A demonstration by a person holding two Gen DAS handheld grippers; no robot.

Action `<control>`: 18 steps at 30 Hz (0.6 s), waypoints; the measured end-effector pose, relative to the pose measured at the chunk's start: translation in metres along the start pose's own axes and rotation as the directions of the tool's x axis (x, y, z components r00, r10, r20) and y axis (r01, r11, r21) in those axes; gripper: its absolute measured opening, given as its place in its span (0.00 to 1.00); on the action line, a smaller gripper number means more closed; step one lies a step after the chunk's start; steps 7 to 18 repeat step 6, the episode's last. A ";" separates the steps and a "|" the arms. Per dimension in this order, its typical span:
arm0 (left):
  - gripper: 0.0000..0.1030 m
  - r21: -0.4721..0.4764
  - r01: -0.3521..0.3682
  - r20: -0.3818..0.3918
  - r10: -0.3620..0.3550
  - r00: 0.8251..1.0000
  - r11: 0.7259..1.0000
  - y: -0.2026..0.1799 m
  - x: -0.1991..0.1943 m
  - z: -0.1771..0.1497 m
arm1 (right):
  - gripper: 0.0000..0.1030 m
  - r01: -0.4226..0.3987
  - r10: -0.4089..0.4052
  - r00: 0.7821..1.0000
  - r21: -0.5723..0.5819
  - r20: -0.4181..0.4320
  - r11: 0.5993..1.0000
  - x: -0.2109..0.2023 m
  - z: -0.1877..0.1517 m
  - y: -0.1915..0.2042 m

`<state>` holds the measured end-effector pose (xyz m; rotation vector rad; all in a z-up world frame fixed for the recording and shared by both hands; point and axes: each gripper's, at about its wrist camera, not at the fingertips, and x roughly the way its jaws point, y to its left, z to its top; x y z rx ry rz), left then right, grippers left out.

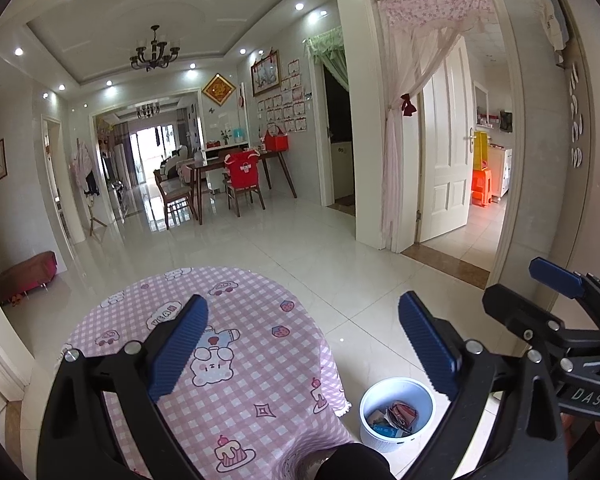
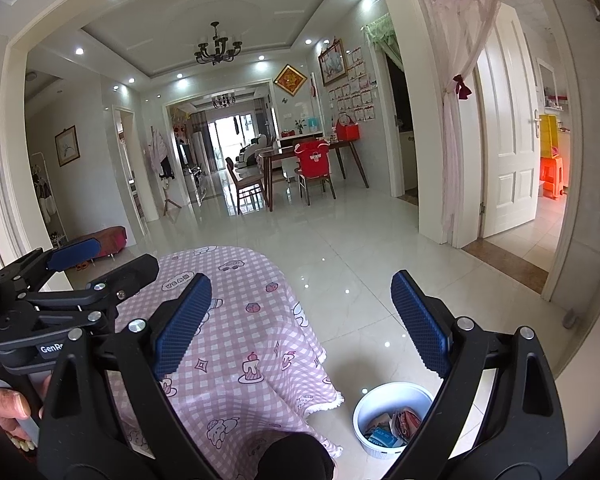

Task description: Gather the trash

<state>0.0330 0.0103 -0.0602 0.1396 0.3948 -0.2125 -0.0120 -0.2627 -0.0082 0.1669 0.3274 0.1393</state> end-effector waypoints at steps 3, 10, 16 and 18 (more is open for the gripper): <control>0.92 -0.015 -0.007 -0.034 0.006 0.999 1.000 0.015 0.014 -0.006 | 0.87 -0.003 0.003 0.999 -0.003 -0.034 1.000 0.019 0.001 0.008; 0.92 -0.038 -0.048 -0.083 0.044 0.996 0.998 0.040 0.035 -0.015 | 0.87 -0.009 0.008 0.996 -0.015 -0.088 1.000 0.045 -0.005 0.023; 0.92 -0.038 -0.048 -0.083 0.044 0.996 0.998 0.040 0.035 -0.015 | 0.87 -0.009 0.008 0.996 -0.015 -0.088 1.000 0.045 -0.005 0.023; 0.92 -0.038 -0.048 -0.083 0.044 0.996 0.998 0.040 0.035 -0.015 | 0.87 -0.009 0.008 0.996 -0.015 -0.088 1.000 0.045 -0.005 0.023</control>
